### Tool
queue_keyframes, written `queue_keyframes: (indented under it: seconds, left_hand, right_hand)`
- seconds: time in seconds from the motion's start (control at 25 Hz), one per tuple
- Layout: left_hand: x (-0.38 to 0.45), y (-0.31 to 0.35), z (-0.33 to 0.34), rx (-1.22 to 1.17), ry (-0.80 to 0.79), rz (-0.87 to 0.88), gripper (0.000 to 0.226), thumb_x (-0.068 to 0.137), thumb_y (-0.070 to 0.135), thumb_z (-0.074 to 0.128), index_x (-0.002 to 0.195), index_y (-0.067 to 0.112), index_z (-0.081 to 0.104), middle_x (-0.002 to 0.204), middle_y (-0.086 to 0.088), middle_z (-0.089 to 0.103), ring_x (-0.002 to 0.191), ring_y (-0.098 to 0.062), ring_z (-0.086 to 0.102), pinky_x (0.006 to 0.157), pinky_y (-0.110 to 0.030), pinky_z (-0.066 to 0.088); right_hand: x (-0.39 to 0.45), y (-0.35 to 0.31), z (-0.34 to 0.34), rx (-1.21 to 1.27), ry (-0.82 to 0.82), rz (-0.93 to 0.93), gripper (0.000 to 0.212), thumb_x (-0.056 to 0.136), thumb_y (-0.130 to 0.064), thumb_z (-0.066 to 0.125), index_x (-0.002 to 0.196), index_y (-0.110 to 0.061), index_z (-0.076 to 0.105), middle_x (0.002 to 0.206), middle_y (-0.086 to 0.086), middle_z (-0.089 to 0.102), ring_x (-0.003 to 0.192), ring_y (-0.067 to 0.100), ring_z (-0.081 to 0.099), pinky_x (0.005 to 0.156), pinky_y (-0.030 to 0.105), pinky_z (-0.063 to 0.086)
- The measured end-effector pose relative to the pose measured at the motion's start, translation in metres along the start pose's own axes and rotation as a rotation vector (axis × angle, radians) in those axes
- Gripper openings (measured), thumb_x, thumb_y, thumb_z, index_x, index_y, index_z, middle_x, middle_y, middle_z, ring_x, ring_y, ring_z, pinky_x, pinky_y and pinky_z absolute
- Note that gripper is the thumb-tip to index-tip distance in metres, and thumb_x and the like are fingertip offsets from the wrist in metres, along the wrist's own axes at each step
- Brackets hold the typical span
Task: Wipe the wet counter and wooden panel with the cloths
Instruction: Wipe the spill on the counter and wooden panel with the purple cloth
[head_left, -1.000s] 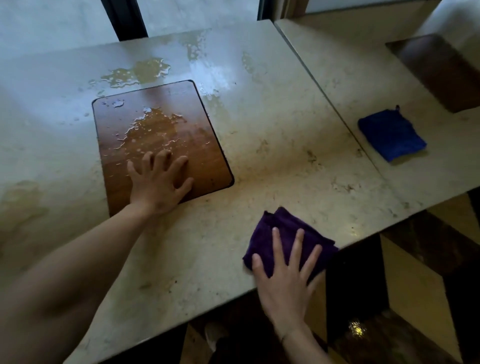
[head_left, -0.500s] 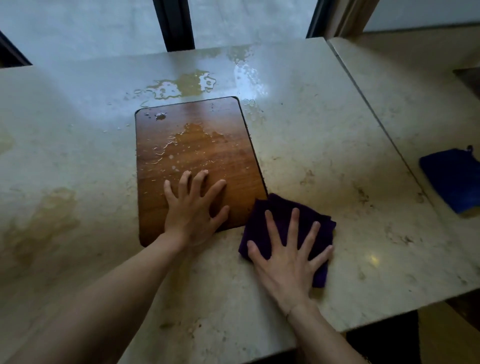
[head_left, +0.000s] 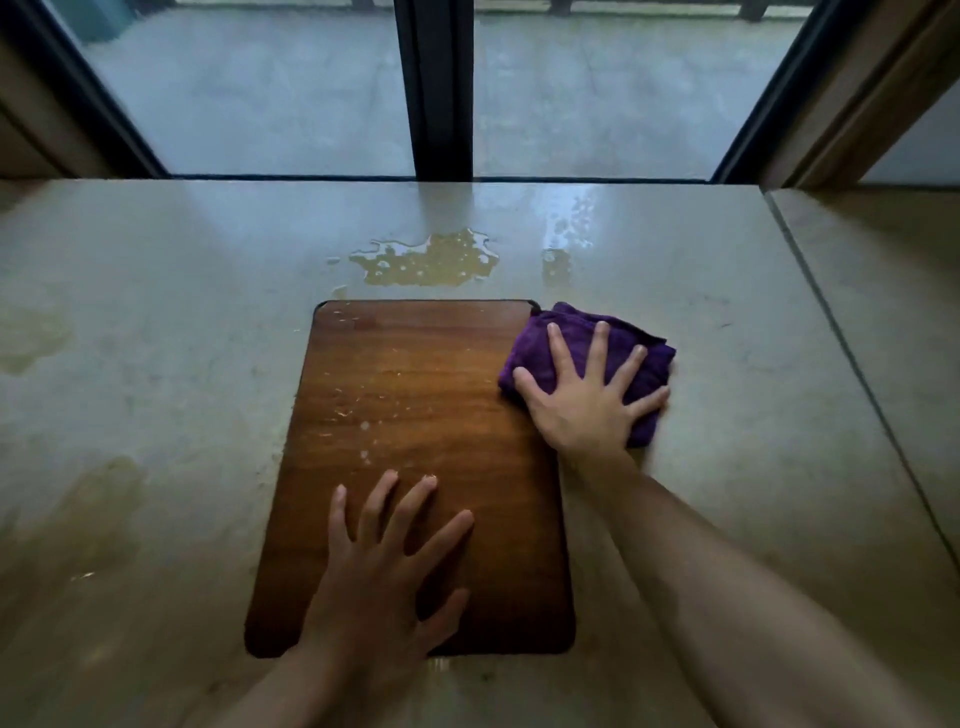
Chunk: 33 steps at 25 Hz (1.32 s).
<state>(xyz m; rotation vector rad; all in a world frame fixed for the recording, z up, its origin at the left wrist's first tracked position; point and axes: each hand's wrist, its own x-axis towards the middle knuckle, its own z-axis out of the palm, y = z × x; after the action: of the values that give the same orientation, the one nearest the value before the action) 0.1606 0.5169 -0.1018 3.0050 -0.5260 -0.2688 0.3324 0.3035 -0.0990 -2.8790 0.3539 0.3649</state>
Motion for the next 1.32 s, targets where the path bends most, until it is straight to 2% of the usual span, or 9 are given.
queue_keyframes:
  seconds: [0.08, 0.24, 0.44, 0.56, 0.76, 0.92, 1.2, 1.32]
  left_hand:
    - [0.003, -0.004, 0.001, 0.000, 0.001, 0.024, 0.070, 0.080, 0.077, 0.048, 0.143, 0.046, 0.046, 0.155, -0.007, 0.043, 0.141, -0.039, 0.036, 0.104, -0.076, 0.026]
    - [0.008, -0.010, 0.012, 0.127, 0.096, 0.087, 0.059, 0.089, 0.077, 0.034, 0.136, 0.047, 0.055, 0.144, -0.008, 0.057, 0.133, -0.038, 0.042, 0.099, -0.072, 0.028]
    - [0.012, -0.008, 0.022, 0.172, 0.224, 0.069, 0.052, 0.089, 0.076, 0.042, 0.133, 0.051, 0.054, 0.145, -0.001, 0.048, 0.130, -0.034, 0.044, 0.094, -0.070, 0.033]
    - [0.011, -0.010, 0.024, 0.174, 0.240, 0.064, 0.053, 0.089, 0.074, 0.046, 0.136, 0.051, 0.052, 0.148, -0.002, 0.045, 0.133, -0.035, 0.043, 0.095, -0.072, 0.033]
    - [0.007, -0.012, 0.021, 0.141, 0.199, 0.101, 0.066, 0.086, 0.080, 0.041, 0.142, 0.045, 0.047, 0.152, -0.006, 0.040, 0.137, -0.038, 0.037, 0.098, -0.071, 0.028]
    - [0.005, -0.008, 0.015, 0.039, 0.154, 0.067, 0.072, 0.078, 0.079, 0.049, 0.142, 0.045, 0.048, 0.155, -0.006, 0.041, 0.140, -0.038, 0.036, 0.102, -0.074, 0.027]
    - [0.002, -0.001, 0.002, -0.010, 0.043, 0.002, 0.067, 0.084, 0.073, 0.045, 0.144, 0.045, 0.042, 0.157, -0.006, 0.036, 0.144, -0.040, 0.032, 0.106, -0.076, 0.023]
    - [-0.002, 0.000, -0.001, -0.026, 0.083, -0.011, 0.062, 0.087, 0.070, 0.040, 0.143, 0.040, 0.042, 0.156, -0.005, 0.035, 0.144, -0.038, 0.031, 0.108, -0.073, 0.023]
  right_hand:
    - [0.067, -0.014, -0.018, -0.004, -0.023, -0.002, 0.078, 0.083, -0.086, 0.016, 0.150, -0.055, -0.007, 0.163, -0.002, -0.025, 0.145, 0.045, -0.026, 0.103, 0.079, -0.012]
    - [0.178, -0.046, -0.048, -0.008, -0.034, -0.008, 0.081, 0.079, -0.088, 0.020, 0.150, -0.056, -0.002, 0.164, -0.003, -0.021, 0.145, 0.046, -0.023, 0.102, 0.080, -0.013]
    - [0.252, -0.090, -0.074, 0.011, -0.077, -0.030, 0.081, 0.080, -0.088, 0.023, 0.152, -0.054, 0.004, 0.165, -0.001, -0.018, 0.146, 0.046, -0.021, 0.104, 0.079, -0.011]
    - [0.261, -0.107, -0.071, -0.013, -0.099, -0.136, 0.082, 0.080, -0.089, 0.024, 0.152, -0.053, 0.009, 0.167, 0.001, -0.011, 0.146, 0.046, -0.020, 0.105, 0.078, -0.013]
    - [0.240, -0.115, -0.057, -0.070, -0.114, -0.347, 0.078, 0.081, -0.088, 0.025, 0.149, -0.059, 0.003, 0.166, -0.004, -0.016, 0.147, 0.042, -0.022, 0.107, 0.076, -0.013]
    - [0.190, -0.104, -0.043, -0.096, -0.129, -0.458, 0.074, 0.083, -0.086, 0.026, 0.148, -0.061, 0.004, 0.165, -0.008, -0.016, 0.147, 0.039, -0.023, 0.107, 0.074, -0.015]
    - [0.048, -0.057, -0.012, -0.153, -0.133, -0.478, 0.069, 0.085, -0.085, 0.020, 0.147, -0.062, 0.000, 0.164, -0.011, -0.019, 0.148, 0.034, -0.023, 0.110, 0.072, -0.014]
    - [-0.024, -0.032, 0.004, -0.186, -0.085, -0.420, 0.068, 0.084, -0.085, 0.015, 0.146, -0.063, -0.001, 0.165, -0.012, -0.013, 0.151, 0.033, -0.015, 0.113, 0.069, -0.009]
